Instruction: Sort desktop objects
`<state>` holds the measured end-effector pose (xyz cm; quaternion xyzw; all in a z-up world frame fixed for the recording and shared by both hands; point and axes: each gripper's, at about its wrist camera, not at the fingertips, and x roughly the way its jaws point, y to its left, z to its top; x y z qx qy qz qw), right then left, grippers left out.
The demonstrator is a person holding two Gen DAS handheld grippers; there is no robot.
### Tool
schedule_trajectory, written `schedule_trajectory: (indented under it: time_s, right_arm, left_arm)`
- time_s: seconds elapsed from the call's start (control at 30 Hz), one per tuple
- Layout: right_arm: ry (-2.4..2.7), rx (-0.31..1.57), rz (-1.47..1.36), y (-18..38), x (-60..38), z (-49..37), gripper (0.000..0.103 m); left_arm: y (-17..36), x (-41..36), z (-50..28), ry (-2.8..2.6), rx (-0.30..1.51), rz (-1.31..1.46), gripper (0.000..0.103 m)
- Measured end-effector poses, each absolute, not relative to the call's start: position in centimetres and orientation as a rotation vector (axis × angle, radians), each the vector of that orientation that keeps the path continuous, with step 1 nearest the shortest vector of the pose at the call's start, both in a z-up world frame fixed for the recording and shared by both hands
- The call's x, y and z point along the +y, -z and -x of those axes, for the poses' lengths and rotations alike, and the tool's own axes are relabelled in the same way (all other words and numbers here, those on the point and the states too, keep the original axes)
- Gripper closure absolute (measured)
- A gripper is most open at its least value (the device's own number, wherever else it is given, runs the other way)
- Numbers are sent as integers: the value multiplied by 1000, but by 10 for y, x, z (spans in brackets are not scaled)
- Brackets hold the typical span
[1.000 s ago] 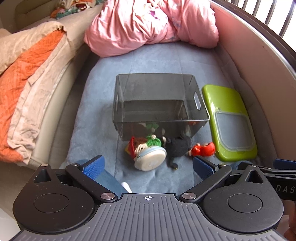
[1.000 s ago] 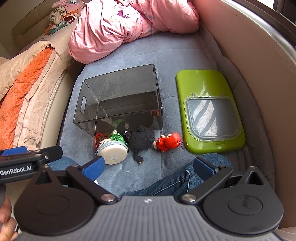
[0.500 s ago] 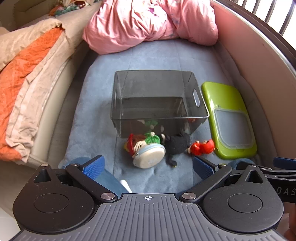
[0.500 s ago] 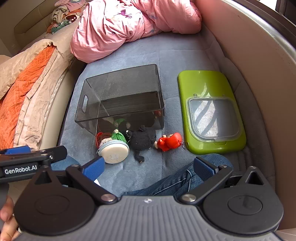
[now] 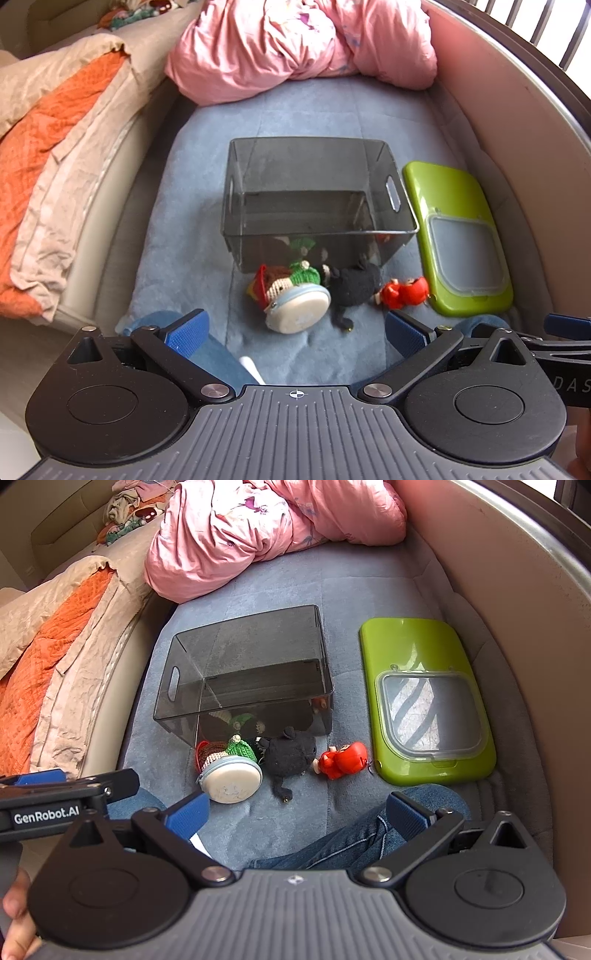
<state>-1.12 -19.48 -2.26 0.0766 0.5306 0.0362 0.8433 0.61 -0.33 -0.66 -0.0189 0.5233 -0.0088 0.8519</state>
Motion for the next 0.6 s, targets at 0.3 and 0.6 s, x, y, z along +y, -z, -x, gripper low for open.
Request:
schedule_trajectory:
  time_s: [0.3,0.6]
  right_arm:
    - [-78,1117,-160,24,-194,12,0]
    - [-77,1111,-150,23,-191,13,0]
  left_arm:
    - [8,-2,-5,23,1098,35,0]
    - [8,-2,-5,22,1098,36,0]
